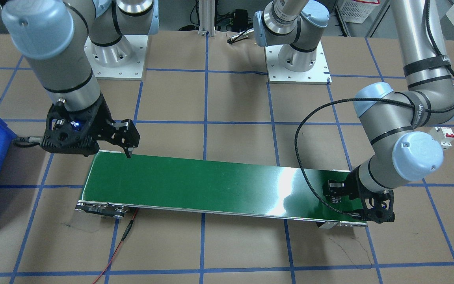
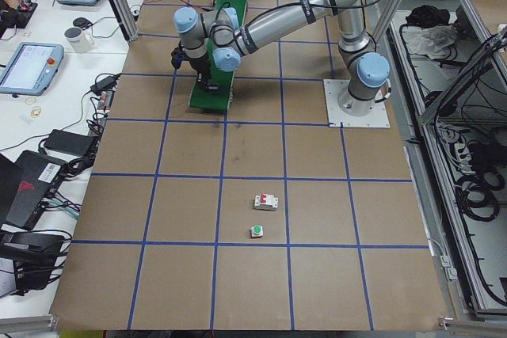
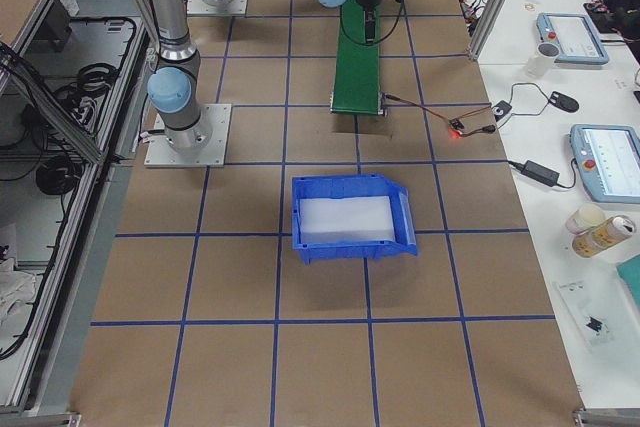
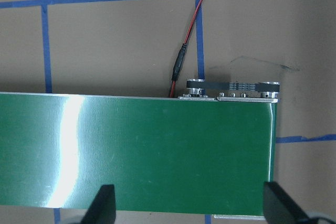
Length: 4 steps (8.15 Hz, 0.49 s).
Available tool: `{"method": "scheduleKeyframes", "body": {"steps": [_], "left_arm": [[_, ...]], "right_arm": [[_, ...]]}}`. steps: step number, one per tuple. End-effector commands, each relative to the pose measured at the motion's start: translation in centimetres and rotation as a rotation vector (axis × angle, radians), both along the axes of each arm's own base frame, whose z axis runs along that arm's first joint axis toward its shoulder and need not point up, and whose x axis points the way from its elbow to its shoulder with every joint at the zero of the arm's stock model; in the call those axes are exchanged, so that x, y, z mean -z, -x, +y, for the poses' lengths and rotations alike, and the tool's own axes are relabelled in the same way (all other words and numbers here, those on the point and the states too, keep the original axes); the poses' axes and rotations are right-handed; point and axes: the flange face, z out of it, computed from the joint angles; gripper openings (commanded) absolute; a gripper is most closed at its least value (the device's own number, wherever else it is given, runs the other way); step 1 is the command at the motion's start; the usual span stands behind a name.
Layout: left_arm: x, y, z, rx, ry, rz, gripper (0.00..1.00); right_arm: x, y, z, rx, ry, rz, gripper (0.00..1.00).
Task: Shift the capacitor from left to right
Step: 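Release the capacitor onto the belt with the left gripper while the right gripper lowers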
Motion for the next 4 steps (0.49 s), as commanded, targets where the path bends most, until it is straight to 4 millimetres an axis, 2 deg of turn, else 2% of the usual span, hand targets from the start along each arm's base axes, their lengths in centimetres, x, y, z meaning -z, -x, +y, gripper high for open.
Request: {"method": "scheduleKeyframes", "body": {"steps": [1, 2, 4], "left_arm": [[-5.0, 4.9, 1.7, 0.038, 0.030, -0.001, 1.00], [-8.1, 6.9, 4.4, -0.017, -0.023, -0.002, 1.00], [-18.3, 9.9, 9.3, -0.008, -0.002, -0.010, 1.00]], "right_arm": [[6.6, 0.3, -1.4, 0.003, -0.063, 0.014, 1.00], [8.5, 0.3, -1.4, 0.001, -0.099, 0.009, 1.00], [10.0, 0.4, -1.8, -0.063, -0.123, 0.007, 1.00]]}}
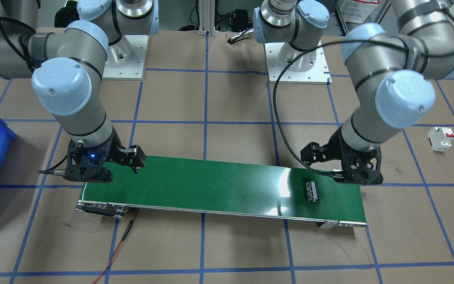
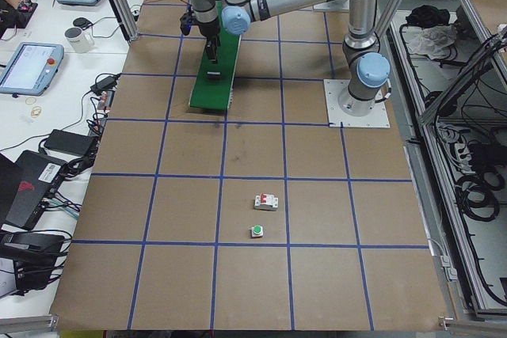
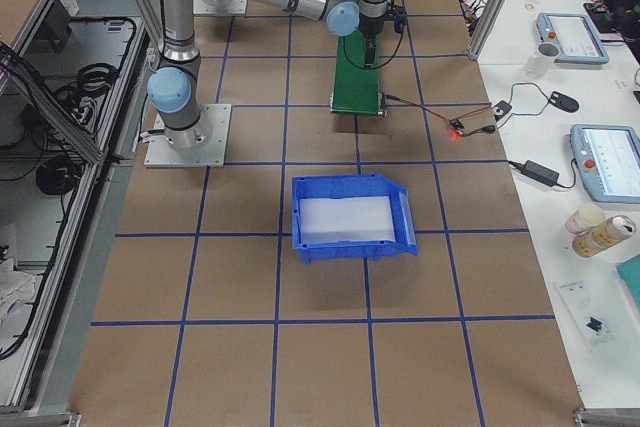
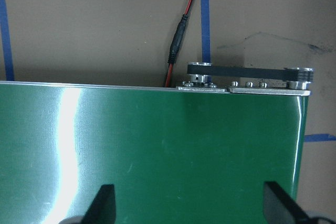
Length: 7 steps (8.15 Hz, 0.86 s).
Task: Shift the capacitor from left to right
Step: 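Release the capacitor onto the belt with the left gripper while the right gripper lowers, then hold the right gripper at the belt's far end as the capacitor rides toward it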
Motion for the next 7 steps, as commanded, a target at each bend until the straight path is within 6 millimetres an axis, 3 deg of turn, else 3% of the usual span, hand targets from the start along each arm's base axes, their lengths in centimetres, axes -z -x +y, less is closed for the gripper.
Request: {"method": "scheduleKeyframes", "body": {"steps": [1, 2, 3, 6, 7], "left_arm": [[-12.9, 3.9, 7.2, 0.004, 0.033, -0.004, 1.00], [-16.4, 4.6, 9.4, 0.014, 0.086, -0.002, 1.00], [-17.6, 4.9, 10.4, 0.020, 0.111, 0.002, 1.00], [-16.1, 4.9, 8.9, 0.009, 0.093, 0.022, 1.00], [-16.1, 5.4, 8.8, -0.002, 0.094, 0.078, 1.00]], "right_arm": [[2.5, 0.6, -0.6, -0.101, -0.039, -0.009, 1.00], [3.3, 1.9, -1.2, -0.110, -0.051, -0.073, 1.00], [4.1, 3.0, -1.8, -0.106, -0.060, -0.145, 1.00], [8.5, 4.3, -0.3, -0.203, 0.009, -0.157, 1.00], [9.1, 5.4, -0.1, -0.184, 0.001, -0.167, 1.00]]}}
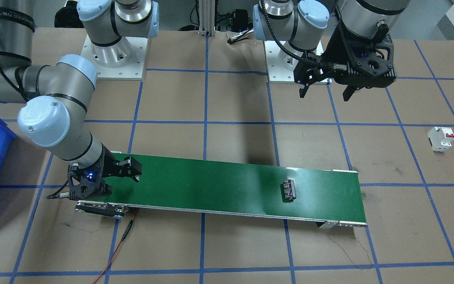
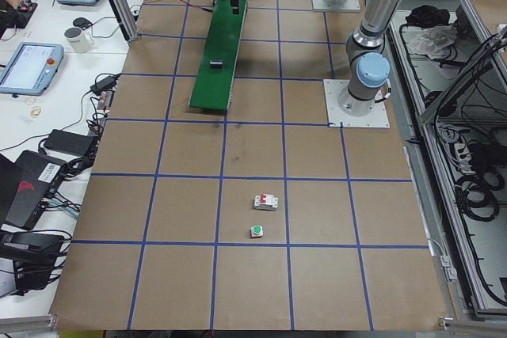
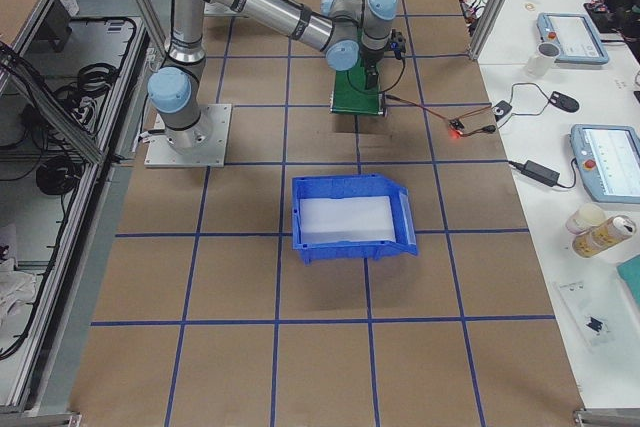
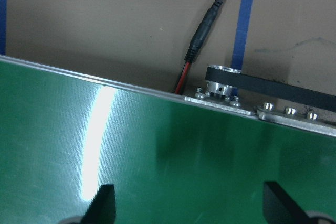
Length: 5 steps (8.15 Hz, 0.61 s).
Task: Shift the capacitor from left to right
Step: 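Hold the right gripper at the belt's far end as the capacitor rides toward it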
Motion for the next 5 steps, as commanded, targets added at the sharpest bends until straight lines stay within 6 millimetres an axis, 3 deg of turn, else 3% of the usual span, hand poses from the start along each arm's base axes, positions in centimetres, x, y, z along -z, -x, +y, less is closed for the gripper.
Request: {"method": "scheduleKeyframes", "body": {"steps": [1, 5], "left_arm": [[0.2, 0.4, -0.4, -0.001, -0.002, 0.063, 1.00], [0.1, -0.6, -0.8, -0.012, 0.028, -0.033, 1.00]], "right_arm": [[1.9, 1.3, 0.7, -0.002, 0.010, -0.093, 1.00], [1.8, 1.1, 1.3, 0.060, -0.052, -0.123, 1.00]]}}
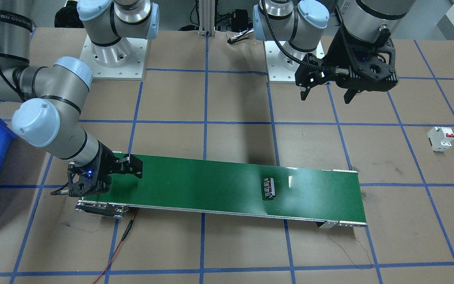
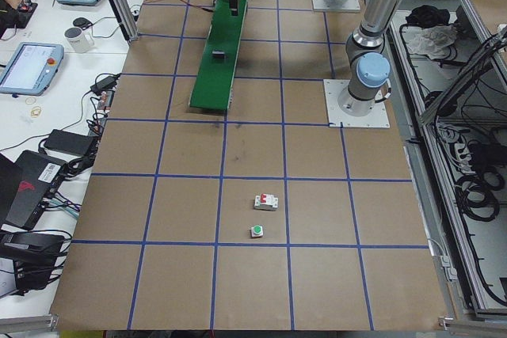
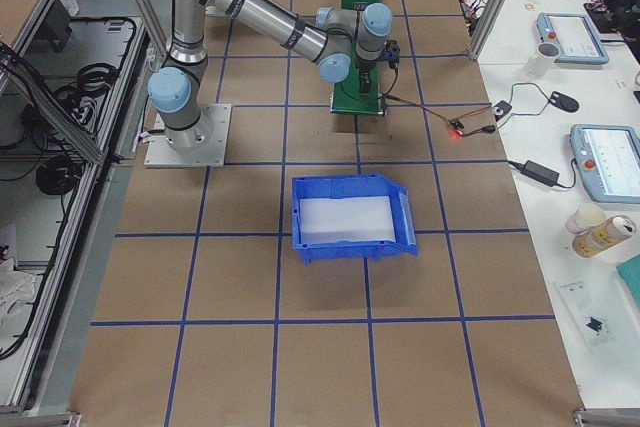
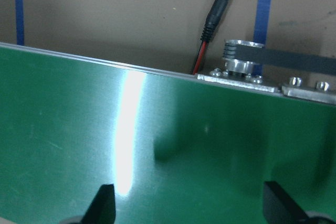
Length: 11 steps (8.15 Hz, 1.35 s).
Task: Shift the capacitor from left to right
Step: 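Hold the right gripper at the belt's far end as the capacitor rides toward it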
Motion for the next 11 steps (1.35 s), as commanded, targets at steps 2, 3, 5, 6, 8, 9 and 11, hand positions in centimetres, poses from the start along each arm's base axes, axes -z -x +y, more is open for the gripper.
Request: {"method": "scheduleKeyframes", "body": {"steps": [2, 3, 5, 6, 8, 9, 11], "left_arm": [[-0.22, 0.63, -0.70, -0.011, 0.054, 0.068, 1.00], [-0.16, 0.61, -0.70, -0.012, 0.054, 0.065, 1.00], [-0.17, 0.61, -0.72, -0.008, 0.055, 0.065, 1.00], [-0.17, 0.62, -0.72, -0.011, 0.055, 0.067, 1.00], [-0.10, 0.56, -0.73, -0.002, 0.054, 0.068, 1.00], [-0.10, 0.56, -0.73, -0.011, 0.054, 0.068, 1.00], [-0.33, 0.57, -0.99, 0.000, 0.081, 0.069, 1.00]], "right_arm": [[0.34, 0.04, 0.09, 0.031, -0.026, -0.009, 1.00], [0.23, -0.04, 0.09, 0.044, -0.026, -0.008, 1.00], [0.17, -0.04, 0.03, 0.044, -0.020, -0.008, 1.00], [0.27, -0.04, 0.03, 0.044, -0.023, -0.008, 1.00], [0.01, 0.09, -0.26, 0.051, 0.003, -0.005, 1.00], [-0.07, 0.13, -0.35, 0.051, 0.012, -0.001, 1.00], [-0.02, 0.11, -0.39, 0.053, 0.013, -0.002, 1.00]]}}
